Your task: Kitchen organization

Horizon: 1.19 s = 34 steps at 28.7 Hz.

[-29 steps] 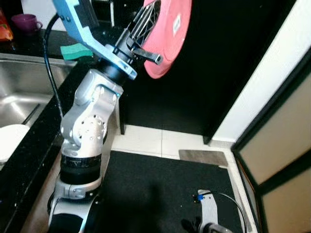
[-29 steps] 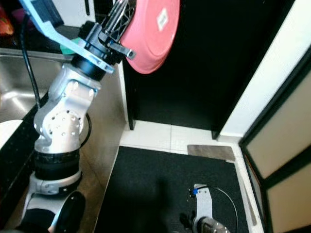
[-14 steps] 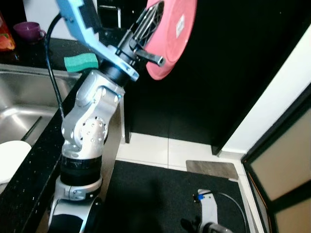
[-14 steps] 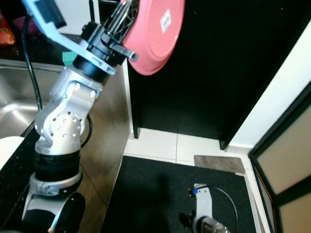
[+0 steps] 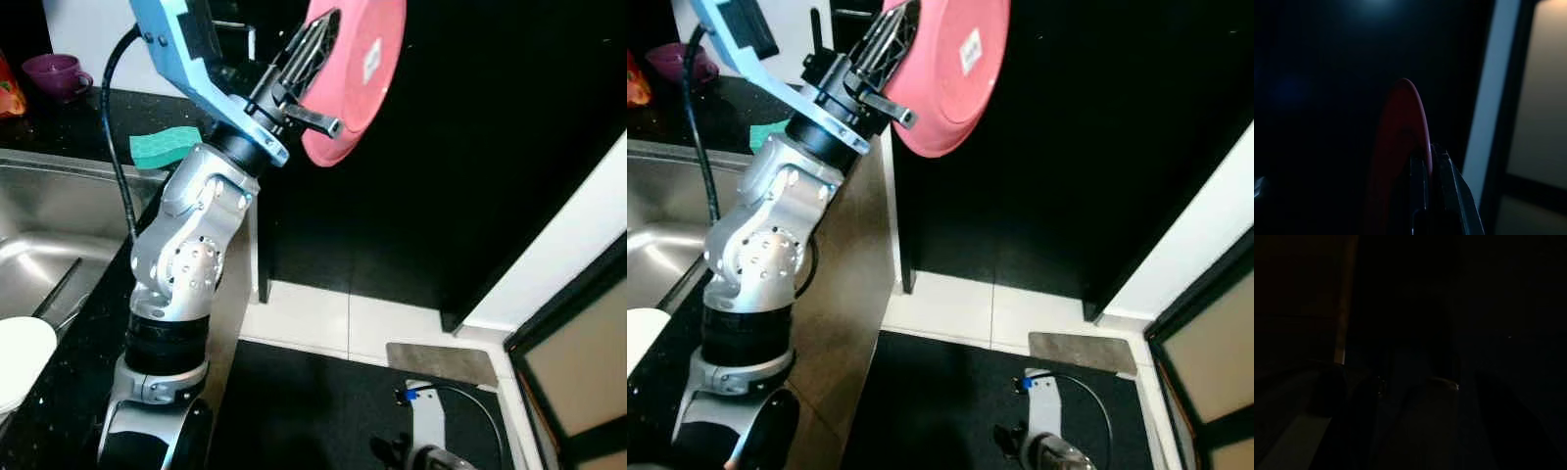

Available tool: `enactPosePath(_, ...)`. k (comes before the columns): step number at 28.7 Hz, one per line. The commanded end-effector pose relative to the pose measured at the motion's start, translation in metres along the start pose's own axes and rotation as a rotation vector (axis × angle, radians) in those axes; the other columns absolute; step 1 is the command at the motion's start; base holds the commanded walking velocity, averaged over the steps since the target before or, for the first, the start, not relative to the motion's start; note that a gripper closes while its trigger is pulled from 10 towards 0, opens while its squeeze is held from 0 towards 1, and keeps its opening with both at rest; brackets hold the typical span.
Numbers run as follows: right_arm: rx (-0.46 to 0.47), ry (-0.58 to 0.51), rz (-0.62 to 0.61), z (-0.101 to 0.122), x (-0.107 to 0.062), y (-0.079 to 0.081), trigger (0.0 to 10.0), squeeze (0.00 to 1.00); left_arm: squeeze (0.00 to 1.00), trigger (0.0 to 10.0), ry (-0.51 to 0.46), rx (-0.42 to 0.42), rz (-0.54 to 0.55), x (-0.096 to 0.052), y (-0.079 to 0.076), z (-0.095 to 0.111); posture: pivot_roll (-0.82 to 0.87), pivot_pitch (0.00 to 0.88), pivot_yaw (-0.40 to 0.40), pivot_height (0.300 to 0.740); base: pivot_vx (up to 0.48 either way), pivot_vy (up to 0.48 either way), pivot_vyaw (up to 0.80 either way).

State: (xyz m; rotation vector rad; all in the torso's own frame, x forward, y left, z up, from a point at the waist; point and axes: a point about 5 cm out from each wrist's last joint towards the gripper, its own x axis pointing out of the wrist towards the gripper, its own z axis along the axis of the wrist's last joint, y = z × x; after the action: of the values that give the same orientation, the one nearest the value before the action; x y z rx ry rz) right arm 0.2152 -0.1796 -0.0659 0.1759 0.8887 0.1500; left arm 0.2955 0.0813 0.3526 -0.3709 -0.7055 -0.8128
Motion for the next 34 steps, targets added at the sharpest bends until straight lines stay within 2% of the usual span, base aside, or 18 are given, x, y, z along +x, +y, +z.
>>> enactPosePath(1,0.006,0.008,-0.008,-0.0052,-0.0026,-0.0052,10.0,0.00,0.00,10.0,0.028,0.008,-0.043,-0.0006,-0.0061,-0.0041,0.03,0.081,-0.012,0.740,0.000,-0.409,0.00)
enactPosePath(7,0.012,0.003,-0.004,-0.0049,-0.0026,-0.0049,10.0,0.00,0.00,10.0,0.039,0.012,-0.020,-0.0009,-0.0038,-0.0074,0.03,0.080,-0.012,0.740,0.000,-0.409,0.00)
enactPosePath(20,0.000,0.000,0.004,-0.0044,-0.0027,-0.0048,10.0,0.00,0.00,10.0,0.023,0.002,-0.005,-0.0005,-0.0025,-0.0061,0.03,0.078,-0.014,0.740,0.000,0.000,0.00)
enactPosePath(28,-0.009,-0.002,0.023,-0.0049,-0.0031,-0.0045,10.0,0.00,0.00,10.0,0.036,0.020,0.007,-0.0025,-0.0007,-0.0076,0.03,0.066,-0.014,0.740,0.000,0.000,0.76)
enactPosePath(31,-0.014,-0.003,0.019,-0.0054,-0.0034,-0.0051,10.0,0.00,0.00,10.0,0.055,0.054,-0.001,-0.0035,-0.0009,-0.0092,0.04,0.060,-0.013,0.740,0.000,0.000,0.79)
enactPosePath(34,-0.011,-0.004,0.017,-0.0061,-0.0037,-0.0055,10.0,0.00,0.00,10.0,0.087,0.127,-0.014,-0.0030,-0.0019,-0.0108,0.04,0.057,-0.013,0.740,0.000,0.000,0.79)
